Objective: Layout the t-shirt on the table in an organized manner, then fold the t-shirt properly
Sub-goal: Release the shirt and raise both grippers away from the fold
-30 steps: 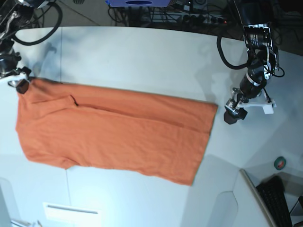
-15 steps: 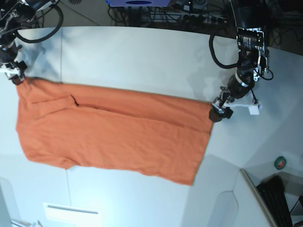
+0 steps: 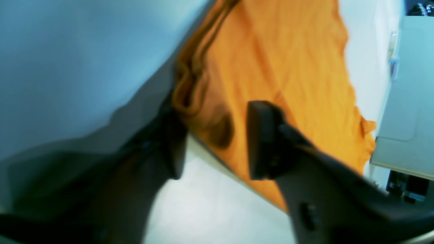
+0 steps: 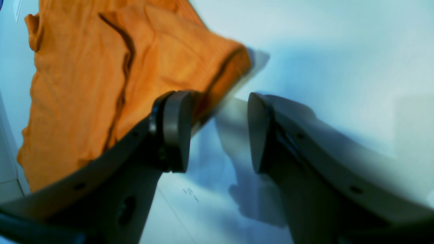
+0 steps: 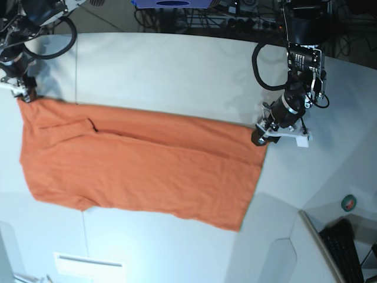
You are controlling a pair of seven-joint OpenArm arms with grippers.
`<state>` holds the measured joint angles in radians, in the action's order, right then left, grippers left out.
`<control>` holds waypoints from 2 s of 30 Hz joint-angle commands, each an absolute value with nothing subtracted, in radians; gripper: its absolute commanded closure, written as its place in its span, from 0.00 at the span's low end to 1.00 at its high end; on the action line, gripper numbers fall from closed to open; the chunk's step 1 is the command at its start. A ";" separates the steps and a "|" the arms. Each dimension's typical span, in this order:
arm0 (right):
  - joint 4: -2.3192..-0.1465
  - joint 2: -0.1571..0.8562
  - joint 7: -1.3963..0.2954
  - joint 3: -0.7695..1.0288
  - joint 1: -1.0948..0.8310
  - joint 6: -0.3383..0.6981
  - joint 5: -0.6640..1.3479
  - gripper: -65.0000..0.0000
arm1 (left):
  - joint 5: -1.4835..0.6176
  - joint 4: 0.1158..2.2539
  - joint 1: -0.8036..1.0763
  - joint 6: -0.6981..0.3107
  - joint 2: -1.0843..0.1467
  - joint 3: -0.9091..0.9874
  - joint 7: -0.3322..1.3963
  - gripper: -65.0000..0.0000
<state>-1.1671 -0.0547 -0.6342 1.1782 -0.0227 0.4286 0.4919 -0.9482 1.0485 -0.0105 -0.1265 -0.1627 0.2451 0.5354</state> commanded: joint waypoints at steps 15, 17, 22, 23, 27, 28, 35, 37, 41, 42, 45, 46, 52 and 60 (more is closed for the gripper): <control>-1.047 0.007 -0.622 1.179 0.061 0.440 0.504 0.63 | -0.952 1.058 -0.019 -0.128 -0.177 0.248 0.530 1.00; -1.047 0.008 -0.622 1.179 0.071 0.440 0.504 0.63 | -0.952 1.058 -0.019 -0.128 -0.177 0.248 0.530 1.00; -1.049 0.010 -0.624 1.179 0.071 0.443 0.504 1.00 | -0.952 1.066 -0.016 -0.128 -0.179 0.248 0.533 1.00; -1.055 0.012 -0.627 1.179 0.067 0.443 0.504 1.00 | -0.952 1.072 -0.010 -0.128 -0.179 0.248 0.533 1.00; -1.099 0.035 -0.687 1.176 0.027 0.443 0.504 1.00 | -0.952 1.136 0.053 -0.128 -0.202 0.246 0.535 1.00; -1.121 0.036 -0.714 1.179 0.015 0.443 0.504 1.00 | -0.952 1.162 0.079 -0.128 -0.208 0.246 0.535 1.00; -1.285 0.012 -0.828 1.181 -0.127 0.444 0.504 1.00 | -0.957 1.346 0.295 -0.128 -0.257 0.257 0.533 1.00; -1.314 0.008 -0.828 1.181 -0.157 0.444 0.504 1.00 | -0.957 1.376 0.340 -0.128 -0.259 0.257 0.532 1.00; -1.382 -0.022 -0.828 1.181 -0.213 0.444 0.504 1.00 | -0.958 1.408 0.418 -0.128 -0.249 0.320 0.530 1.00; -1.406 -0.033 -0.828 1.181 -0.223 0.444 0.504 1.00 | -0.958 1.411 0.430 -0.128 -0.248 0.337 0.530 1.00; -1.454 -0.067 -0.826 1.181 -0.232 0.444 0.504 1.00 | -0.957 1.423 0.444 -0.128 -0.220 0.384 0.533 1.00; -1.465 -0.076 -0.826 1.181 -0.232 0.444 0.504 1.00 | -0.955 1.428 0.446 -0.128 -0.213 0.395 0.533 1.00; -1.486 -0.102 -0.826 1.181 -0.234 0.441 0.501 1.00 | -0.955 1.429 0.446 -0.128 -0.208 0.395 0.535 1.00; -1.488 -0.102 -0.878 1.181 -0.263 0.441 0.503 0.80 | -0.955 1.429 0.460 -0.128 -0.208 0.397 0.535 0.91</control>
